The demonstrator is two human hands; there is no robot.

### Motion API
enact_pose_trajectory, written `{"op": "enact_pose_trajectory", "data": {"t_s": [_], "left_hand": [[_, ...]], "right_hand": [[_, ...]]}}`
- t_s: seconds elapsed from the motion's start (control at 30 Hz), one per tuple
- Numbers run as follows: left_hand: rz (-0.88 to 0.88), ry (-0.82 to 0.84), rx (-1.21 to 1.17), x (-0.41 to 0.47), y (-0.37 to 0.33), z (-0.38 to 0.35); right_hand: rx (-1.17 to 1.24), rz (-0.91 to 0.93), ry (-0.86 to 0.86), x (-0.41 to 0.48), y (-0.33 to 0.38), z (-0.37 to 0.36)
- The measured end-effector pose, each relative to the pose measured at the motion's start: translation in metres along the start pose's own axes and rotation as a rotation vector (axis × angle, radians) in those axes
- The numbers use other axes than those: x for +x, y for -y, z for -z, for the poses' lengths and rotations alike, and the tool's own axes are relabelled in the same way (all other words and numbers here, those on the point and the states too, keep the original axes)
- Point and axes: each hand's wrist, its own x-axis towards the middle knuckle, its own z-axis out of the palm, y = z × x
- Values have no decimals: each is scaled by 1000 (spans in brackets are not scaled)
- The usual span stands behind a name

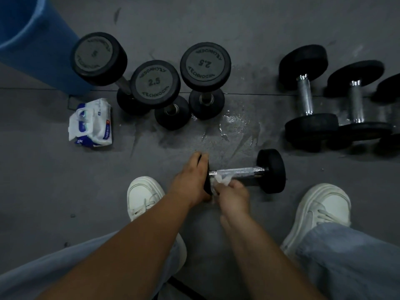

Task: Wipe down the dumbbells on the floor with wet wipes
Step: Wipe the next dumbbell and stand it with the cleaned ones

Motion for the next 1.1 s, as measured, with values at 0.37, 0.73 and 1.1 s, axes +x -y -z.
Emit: {"op": "enact_pose_trajectory", "data": {"t_s": [0.37,0.73,1.1], "left_hand": [[-6,-53,2,1,2,-4],[6,-1,43,3,0,1],[25,19,40,4,-2,4]], "right_hand": [[-1624,1121,177,22,-15,41],[-1772,1010,177,31,12,16],[-1567,1088,176,15,14,26]]}}
